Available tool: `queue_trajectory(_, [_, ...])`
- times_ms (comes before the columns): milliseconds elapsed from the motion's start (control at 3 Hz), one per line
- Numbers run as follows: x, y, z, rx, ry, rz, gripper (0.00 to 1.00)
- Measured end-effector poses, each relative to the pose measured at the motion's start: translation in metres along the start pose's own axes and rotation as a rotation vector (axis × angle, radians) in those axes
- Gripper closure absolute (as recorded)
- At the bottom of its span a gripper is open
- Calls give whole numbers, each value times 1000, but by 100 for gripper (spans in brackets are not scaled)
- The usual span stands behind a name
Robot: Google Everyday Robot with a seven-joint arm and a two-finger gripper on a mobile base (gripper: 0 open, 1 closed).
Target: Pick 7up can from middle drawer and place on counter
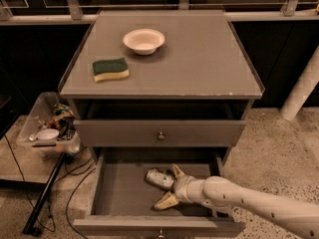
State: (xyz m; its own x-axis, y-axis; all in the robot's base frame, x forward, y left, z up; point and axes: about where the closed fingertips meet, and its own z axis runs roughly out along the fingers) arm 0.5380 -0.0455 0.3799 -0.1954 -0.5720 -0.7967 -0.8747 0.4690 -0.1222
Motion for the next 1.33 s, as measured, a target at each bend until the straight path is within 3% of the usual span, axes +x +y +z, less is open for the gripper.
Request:
queue_trajectory(333, [0,0,1,0,0,0,0])
queue_trajectory(667, [0,0,1,0,0,0,18])
queue_trajectory(1333, [0,0,1,0,0,0,65])
